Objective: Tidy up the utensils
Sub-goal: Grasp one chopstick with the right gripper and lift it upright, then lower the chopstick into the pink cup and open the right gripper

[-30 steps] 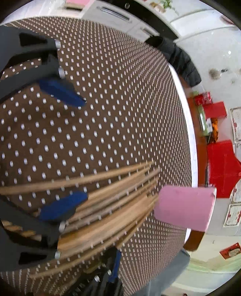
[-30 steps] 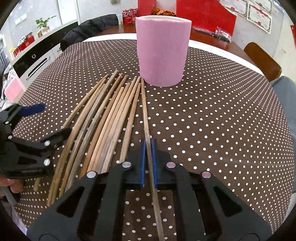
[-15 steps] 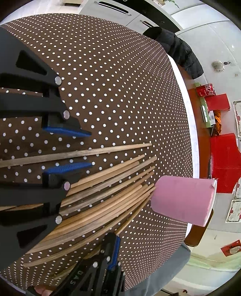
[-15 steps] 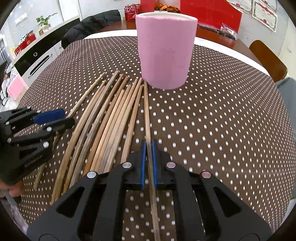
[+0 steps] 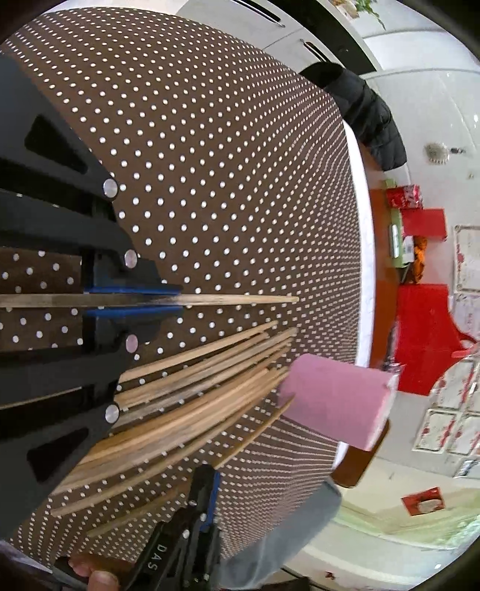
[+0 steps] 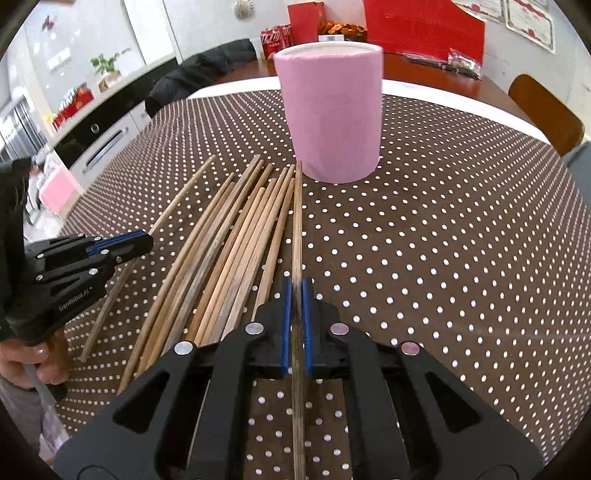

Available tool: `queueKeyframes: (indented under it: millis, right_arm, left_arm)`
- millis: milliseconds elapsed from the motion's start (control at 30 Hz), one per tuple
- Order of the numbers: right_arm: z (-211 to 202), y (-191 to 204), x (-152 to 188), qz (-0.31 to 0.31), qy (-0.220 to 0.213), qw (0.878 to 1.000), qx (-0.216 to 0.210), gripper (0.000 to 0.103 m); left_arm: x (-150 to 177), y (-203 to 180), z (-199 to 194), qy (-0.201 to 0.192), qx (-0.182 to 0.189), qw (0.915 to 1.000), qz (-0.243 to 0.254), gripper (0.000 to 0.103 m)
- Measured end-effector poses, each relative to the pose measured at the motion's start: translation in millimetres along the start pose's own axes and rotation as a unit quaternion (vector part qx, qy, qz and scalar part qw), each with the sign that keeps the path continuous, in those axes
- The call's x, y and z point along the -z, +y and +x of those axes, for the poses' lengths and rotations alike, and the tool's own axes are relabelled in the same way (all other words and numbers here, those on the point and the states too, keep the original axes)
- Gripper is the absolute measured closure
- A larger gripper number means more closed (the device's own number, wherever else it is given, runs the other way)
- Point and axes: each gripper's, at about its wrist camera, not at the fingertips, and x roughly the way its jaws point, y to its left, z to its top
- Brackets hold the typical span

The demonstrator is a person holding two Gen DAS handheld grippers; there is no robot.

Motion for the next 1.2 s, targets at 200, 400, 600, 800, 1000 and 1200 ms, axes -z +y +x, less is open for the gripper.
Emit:
queueKeyframes:
  millis: [200,400,600,800,1000,1200]
  right_arm:
    - [-46,6,-10,0.022,-0.076,0.994,-0.07,0.097]
    - [-105,12,-41,0.03,-0.179,0.976,-0.116,0.097]
    - [-125,6,-87,0.027,-0.225,0.967,-0.114,0.097]
    - [-136,-16,-120,0.037,-0.253,0.96,-0.112,0.097]
    - [-146,-35,-151,0.036,-0.28,0.952,-0.117,0.097]
    - [-149,-57,-182,0.037,-0.305,0.946,-0.102,0.097]
  left_arm:
    - [-6,1,-50,-0.085,0.018,0.9958,-0.029,0.097]
    - [-44,-20,-112,-0.217,0.064,0.9737,-0.029,0.097]
    - [-96,-42,-120,-0.295,0.09,0.9511,-0.013,0.097]
    - [-130,-55,-113,-0.38,0.128,0.9162,-0.004,0.097]
    - [-161,-65,-96,-0.414,0.137,0.9,0.003,0.097]
    - [-189,-75,-62,-0.422,0.126,0.8979,-0.002,0.097]
